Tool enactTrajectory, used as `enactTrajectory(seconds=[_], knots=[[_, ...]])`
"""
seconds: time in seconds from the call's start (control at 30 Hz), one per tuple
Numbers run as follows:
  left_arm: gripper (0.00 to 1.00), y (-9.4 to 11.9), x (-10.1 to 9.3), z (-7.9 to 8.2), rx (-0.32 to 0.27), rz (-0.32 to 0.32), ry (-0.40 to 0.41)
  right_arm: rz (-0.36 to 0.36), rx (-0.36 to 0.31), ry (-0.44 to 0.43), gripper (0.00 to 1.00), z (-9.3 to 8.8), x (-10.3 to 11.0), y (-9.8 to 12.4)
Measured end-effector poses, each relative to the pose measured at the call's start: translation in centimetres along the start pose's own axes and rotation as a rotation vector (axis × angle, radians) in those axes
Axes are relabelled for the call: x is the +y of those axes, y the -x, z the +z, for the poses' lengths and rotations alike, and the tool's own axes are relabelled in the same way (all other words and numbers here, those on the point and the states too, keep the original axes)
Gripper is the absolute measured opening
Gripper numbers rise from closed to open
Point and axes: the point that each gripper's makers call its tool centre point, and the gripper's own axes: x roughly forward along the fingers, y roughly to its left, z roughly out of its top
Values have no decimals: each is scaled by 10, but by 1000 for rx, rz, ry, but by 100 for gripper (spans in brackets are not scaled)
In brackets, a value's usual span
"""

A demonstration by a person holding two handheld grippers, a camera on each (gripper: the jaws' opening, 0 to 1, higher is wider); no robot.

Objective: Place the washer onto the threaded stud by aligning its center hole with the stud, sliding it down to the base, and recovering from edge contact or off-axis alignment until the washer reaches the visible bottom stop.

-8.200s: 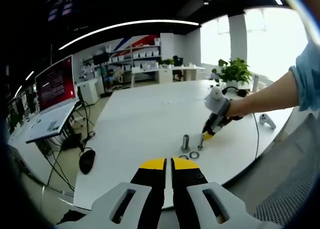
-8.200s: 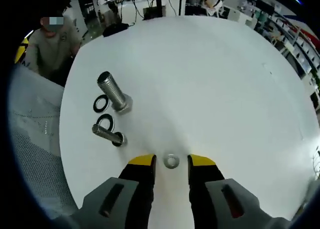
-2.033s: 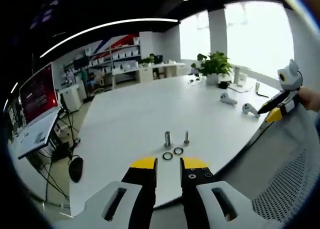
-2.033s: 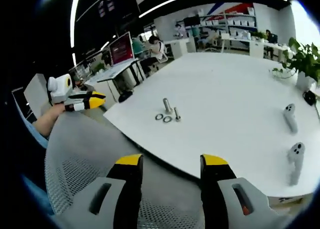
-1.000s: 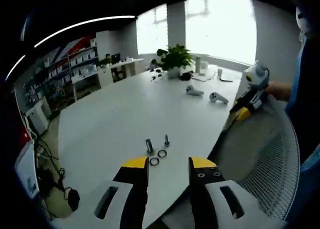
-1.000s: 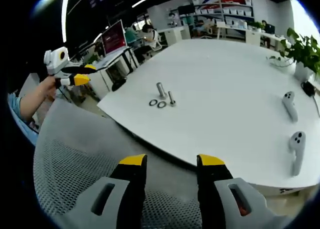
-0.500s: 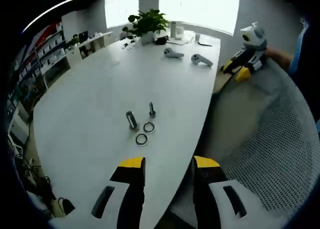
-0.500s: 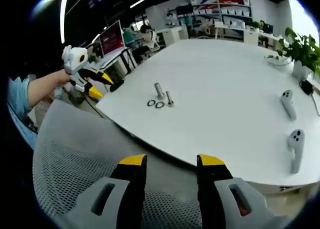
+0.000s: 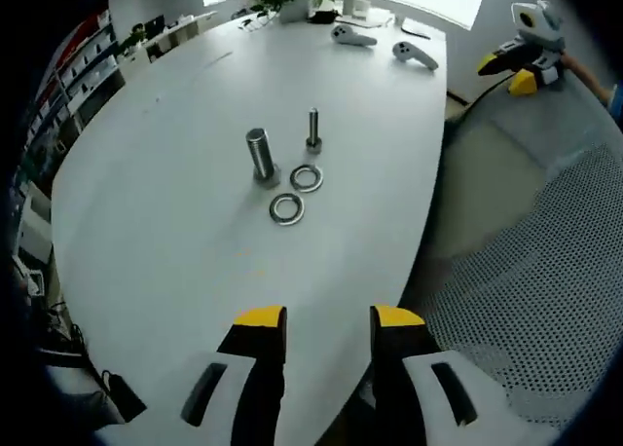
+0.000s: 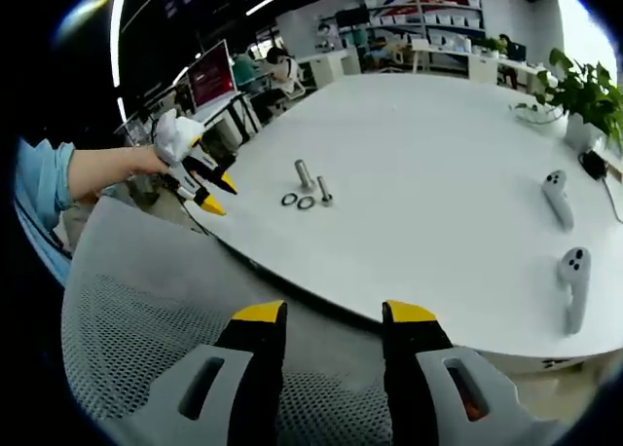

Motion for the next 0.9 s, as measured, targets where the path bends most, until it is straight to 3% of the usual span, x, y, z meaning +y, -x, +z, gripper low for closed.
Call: enactTrajectory(seconds=[0.33,0.47,0.6,0.83,0.9], knots=[[30,-17,2,-7,59,-44,-4,1,13,9,38,-1,-3,0],[20,-21,-1,-15,86,-74,1,-1,10,5,38,-1,-3,1],[22,-23,6,-19,109,-61,-8,-2,8,2,38,-2,-4,1],[16,-26,8,-20,133,-61,-23,-6,3,2,38,-1,-4,1],[16,-33,10,-25,149,-34,-20,-7,-1,1,38,0,-4,1]])
